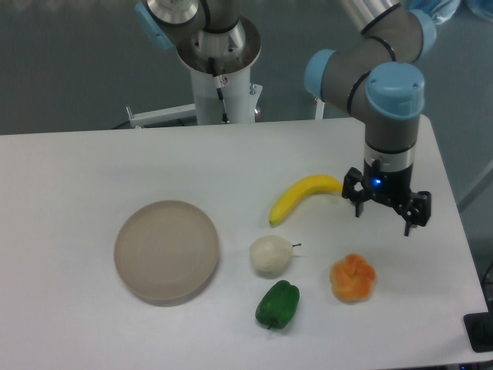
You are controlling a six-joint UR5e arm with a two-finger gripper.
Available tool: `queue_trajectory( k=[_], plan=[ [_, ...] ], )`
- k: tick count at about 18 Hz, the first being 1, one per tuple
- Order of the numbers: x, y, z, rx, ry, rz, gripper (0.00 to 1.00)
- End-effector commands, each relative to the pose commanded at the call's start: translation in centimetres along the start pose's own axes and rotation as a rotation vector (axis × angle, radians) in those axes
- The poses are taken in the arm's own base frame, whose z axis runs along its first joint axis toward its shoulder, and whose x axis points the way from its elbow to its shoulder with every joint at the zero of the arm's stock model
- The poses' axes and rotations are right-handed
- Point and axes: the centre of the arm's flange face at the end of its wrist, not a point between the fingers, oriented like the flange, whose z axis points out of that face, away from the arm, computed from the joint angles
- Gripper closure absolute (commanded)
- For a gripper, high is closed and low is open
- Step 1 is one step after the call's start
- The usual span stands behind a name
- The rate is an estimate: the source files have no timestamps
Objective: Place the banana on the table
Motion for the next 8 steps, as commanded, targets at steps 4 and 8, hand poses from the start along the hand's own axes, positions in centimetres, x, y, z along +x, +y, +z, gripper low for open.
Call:
queue_trajectory(
  k=[4, 8],
  plan=[
    [-1.3, -1.0, 1.5, -0.030, -0.013, 0.013, 0.00],
    [-2.1, -1.3, 2.1, -0.029, -0.018, 0.011, 0.00]
  ],
)
